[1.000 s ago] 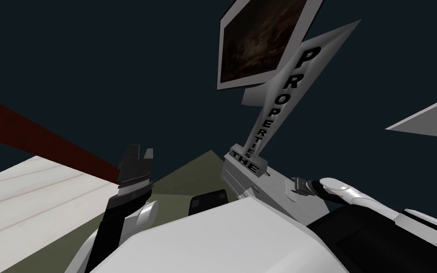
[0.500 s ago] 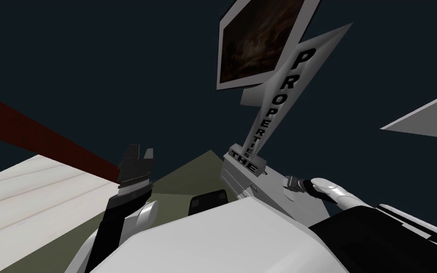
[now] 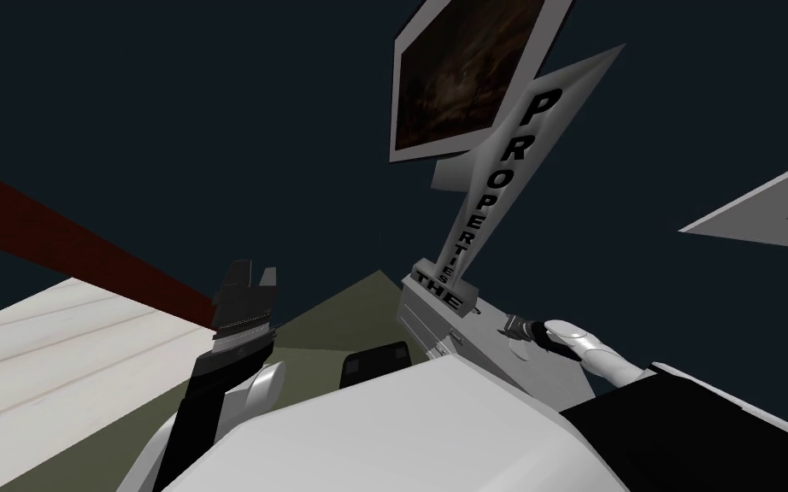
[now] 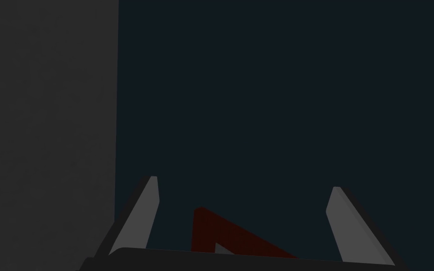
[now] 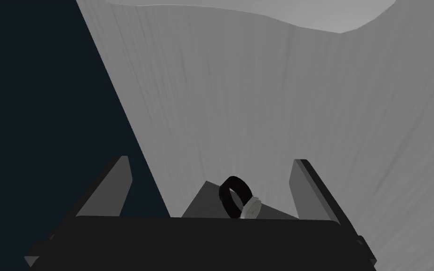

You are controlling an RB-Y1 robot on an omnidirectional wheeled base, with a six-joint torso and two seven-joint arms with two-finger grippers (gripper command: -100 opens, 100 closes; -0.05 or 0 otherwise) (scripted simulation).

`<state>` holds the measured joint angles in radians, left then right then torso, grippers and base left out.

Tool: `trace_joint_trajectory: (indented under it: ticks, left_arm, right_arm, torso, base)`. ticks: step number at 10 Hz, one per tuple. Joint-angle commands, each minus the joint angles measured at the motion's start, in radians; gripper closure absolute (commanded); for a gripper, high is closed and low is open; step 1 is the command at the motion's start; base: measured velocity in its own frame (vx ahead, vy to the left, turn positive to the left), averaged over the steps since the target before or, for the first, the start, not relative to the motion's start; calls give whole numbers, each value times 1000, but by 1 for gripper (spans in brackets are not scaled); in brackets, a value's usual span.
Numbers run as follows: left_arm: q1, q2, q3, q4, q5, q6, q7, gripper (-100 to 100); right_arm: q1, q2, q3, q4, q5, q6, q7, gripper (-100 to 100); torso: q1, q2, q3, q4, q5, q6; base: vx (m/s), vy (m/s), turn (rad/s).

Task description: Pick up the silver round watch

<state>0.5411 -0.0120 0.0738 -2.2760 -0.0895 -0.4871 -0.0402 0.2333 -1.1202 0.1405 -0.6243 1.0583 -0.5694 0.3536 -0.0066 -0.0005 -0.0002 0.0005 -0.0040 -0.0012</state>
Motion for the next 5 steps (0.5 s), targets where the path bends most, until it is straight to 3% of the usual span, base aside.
trace_joint_trajectory:
  ticks: [1, 4, 5]
  left_arm:
    - [0, 0, 0, 0, 0, 0, 0, 0]
    - [0, 0, 0, 0, 0, 0, 0, 0]
    - [0, 0, 0, 0, 0, 0, 0, 0]
  right_arm:
    - [-2, 17, 21, -22, -26, 37, -26, -100]
    - [-21, 41, 44, -22, -47, 61, -41, -100]
    - [-22, 33, 39, -16, -39, 48, -34, -100]
  torso:
    - [0, 0, 0, 0, 0, 0]
    - [0, 0, 0, 0, 0, 0]
    - [1, 0, 0, 0, 0, 0]
  base:
    - [-20, -20, 3]
    - [-9, -10, -3]
    - [0, 0, 0]
